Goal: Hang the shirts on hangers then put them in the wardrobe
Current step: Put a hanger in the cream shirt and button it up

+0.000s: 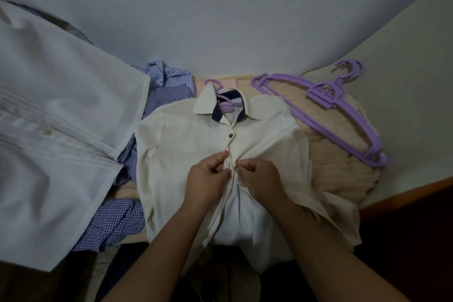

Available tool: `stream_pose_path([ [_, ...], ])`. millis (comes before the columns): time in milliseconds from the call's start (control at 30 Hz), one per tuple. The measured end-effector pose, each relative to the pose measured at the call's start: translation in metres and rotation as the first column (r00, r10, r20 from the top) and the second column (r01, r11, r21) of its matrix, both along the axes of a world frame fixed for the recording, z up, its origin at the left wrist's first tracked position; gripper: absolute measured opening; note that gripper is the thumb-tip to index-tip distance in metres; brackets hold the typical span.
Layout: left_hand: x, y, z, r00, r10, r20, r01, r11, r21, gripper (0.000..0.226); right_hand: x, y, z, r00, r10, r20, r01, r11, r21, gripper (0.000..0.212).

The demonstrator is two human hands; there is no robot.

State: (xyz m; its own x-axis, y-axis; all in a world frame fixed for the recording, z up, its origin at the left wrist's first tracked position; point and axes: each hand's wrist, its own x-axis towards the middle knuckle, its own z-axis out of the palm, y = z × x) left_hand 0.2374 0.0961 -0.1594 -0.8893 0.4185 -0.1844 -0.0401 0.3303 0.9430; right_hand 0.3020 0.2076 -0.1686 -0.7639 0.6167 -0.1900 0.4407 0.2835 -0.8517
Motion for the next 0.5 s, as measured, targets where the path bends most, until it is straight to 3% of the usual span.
stream_pose_path([
  [67,0.002,0.001,0.001,0.998,-0.027,-0.058,0.025,0.999,-0.043,0.044,0.006,0.002,0.001,0.995,-0.082,-0.051,0.070,0.976,-0.208,0.019],
  [167,0.007,0.003,0.004,0.991,-0.071,-0.109,0.063,0.995,-0.073,0.047,0.012,0.002,0.006,0.990,-0.121,-0.071,0.090,0.934,-0.346,0.016],
  [500,0.010,-0.004,0.003,0.976,-0.145,-0.165,0.136,0.988,-0.068,0.039,0.012,-0.005,0.017,0.986,-0.114,-0.123,0.062,0.930,-0.362,0.012],
])
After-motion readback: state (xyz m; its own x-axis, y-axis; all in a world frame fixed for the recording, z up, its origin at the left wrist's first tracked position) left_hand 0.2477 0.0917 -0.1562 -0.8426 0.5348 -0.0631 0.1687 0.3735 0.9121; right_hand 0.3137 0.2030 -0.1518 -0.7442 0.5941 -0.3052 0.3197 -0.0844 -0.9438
